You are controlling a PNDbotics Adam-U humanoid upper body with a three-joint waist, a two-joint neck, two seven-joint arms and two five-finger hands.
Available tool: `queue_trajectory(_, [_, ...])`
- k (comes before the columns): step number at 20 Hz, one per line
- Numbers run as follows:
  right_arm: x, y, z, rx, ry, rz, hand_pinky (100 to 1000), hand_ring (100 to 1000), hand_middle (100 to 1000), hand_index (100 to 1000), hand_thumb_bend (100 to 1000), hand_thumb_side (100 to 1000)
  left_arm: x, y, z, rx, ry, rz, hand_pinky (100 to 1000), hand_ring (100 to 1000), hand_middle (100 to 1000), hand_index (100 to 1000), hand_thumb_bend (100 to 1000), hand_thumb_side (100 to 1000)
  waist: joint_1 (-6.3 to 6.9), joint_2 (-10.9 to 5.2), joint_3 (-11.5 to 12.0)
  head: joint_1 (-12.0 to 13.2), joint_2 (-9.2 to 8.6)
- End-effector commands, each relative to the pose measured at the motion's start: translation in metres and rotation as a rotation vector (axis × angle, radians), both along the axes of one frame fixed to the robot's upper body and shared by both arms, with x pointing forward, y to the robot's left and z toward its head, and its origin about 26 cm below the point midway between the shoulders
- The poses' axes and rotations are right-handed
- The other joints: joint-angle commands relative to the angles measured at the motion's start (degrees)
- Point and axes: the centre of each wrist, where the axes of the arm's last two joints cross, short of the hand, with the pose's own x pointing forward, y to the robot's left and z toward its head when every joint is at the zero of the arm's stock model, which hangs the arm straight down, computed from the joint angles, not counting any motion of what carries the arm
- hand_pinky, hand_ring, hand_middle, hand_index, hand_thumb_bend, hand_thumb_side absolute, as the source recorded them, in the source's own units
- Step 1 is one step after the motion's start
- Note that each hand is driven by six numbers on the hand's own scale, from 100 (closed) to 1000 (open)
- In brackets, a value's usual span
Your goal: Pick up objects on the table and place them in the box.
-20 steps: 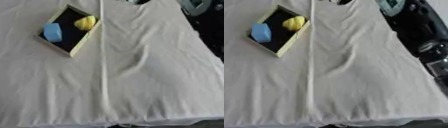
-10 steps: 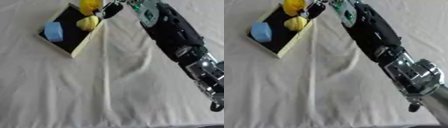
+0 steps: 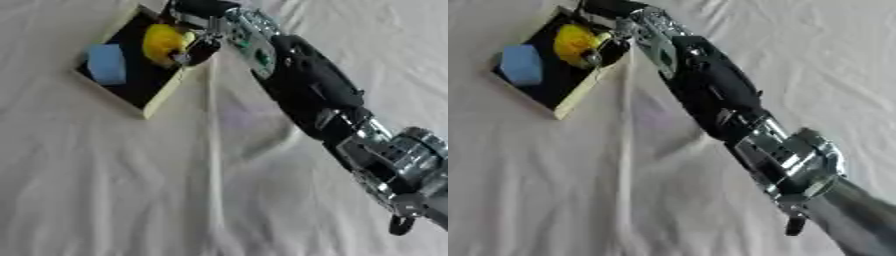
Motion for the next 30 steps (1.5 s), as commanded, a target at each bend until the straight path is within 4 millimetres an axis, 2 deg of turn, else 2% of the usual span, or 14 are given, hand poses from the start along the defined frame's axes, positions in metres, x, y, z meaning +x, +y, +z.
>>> queue_trajectory(1, [0.003,-0.002,0.004,-0.012,-0.023,-0.013,843,766,534,635,100,100,-0.004,0.000,0.008,0.006,-0.033,-0.012,787,756,691,891,160,436,0.29,-0.94,0.07,-0.25,-0.74])
queue_trajectory(3, [0.003,-0.002,0.004,-0.021,-0.023,-0.009,853,807,603,714,100,100,-0.004,-0.001,0.008,0.005,-0.030,-0.014,786,756,691,891,160,437,0.31,-0.97,-0.01,-0.23,-0.66])
queue_trajectory(5, [0.002,0.000,0.005,-0.033,-0.024,0.011,883,862,722,845,100,100,-0.004,-0.001,0.007,0.006,-0.028,-0.015,786,755,691,891,161,436,0.35,-1.04,-0.08,-0.15,-0.50])
queue_trajectory(6, [0.001,0.001,0.007,-0.041,-0.027,0.024,894,877,743,864,104,140,-0.004,-0.001,0.007,0.006,-0.026,-0.015,786,755,692,891,160,437,0.37,-1.09,-0.13,-0.10,-0.36])
queue_trajectory(10, [-0.003,0.005,0.018,-0.045,-0.047,0.043,915,900,770,891,123,243,-0.004,-0.001,0.005,0.009,-0.018,-0.016,787,756,693,892,161,437,0.45,-1.44,-0.36,0.02,0.02])
queue_trajectory(14, [-0.007,0.009,0.029,-0.006,-0.063,0.047,919,902,774,897,104,273,-0.004,-0.001,0.004,0.012,-0.013,-0.018,787,756,694,892,164,436,0.56,-2.01,-0.56,0.24,0.28])
queue_trajectory(26, [-0.020,0.016,0.055,0.053,-0.108,0.052,931,915,793,915,160,230,-0.004,-0.002,0.001,0.018,0.002,-0.023,786,757,696,892,169,435,0.75,-3.26,-1.23,0.62,0.97])
queue_trajectory(30, [-0.020,0.017,0.054,0.016,-0.103,0.042,943,931,813,935,243,205,-0.004,-0.002,0.001,0.016,0.003,-0.027,786,757,696,893,173,433,0.83,-3.45,-1.35,0.43,1.00])
